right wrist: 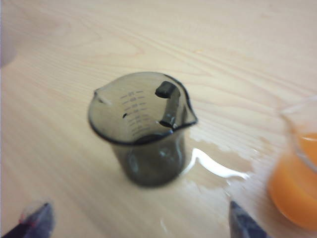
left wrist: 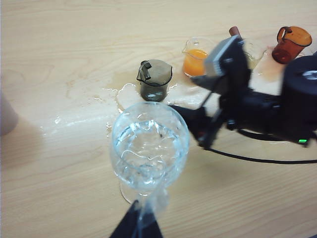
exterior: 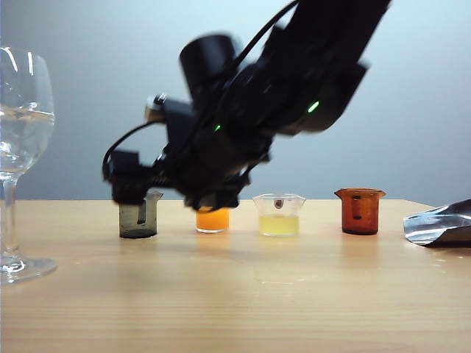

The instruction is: Pick up the first measuring cup from the left, pour the coconut rum inside into the goblet, and finally put the measuring cup back in its original place.

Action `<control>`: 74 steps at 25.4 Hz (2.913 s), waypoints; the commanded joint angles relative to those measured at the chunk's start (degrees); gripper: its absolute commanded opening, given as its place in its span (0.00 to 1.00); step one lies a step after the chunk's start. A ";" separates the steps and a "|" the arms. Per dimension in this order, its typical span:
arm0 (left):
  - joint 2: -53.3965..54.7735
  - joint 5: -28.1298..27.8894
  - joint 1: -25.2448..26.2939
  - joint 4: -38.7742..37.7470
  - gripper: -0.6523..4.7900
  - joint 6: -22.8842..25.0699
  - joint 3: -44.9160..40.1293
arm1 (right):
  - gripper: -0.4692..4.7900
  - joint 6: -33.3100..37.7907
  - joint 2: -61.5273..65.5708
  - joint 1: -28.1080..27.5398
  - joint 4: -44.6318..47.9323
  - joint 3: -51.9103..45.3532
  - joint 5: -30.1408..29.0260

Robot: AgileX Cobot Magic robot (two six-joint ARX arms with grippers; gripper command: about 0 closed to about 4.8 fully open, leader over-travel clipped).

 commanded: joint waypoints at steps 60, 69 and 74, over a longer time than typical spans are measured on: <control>-35.32 1.36 9.70 35.28 0.12 -0.79 -44.00 | 0.08 -4.81 -98.53 -48.54 -32.81 -51.67 -12.09; -35.32 1.29 9.66 35.36 0.12 -0.79 -57.07 | 0.08 -4.79 -98.66 -48.54 -32.92 -56.04 -11.72; -35.34 1.42 9.68 39.50 0.12 -0.79 -57.79 | 0.15 -4.79 -98.66 -48.54 -32.87 -56.04 -10.12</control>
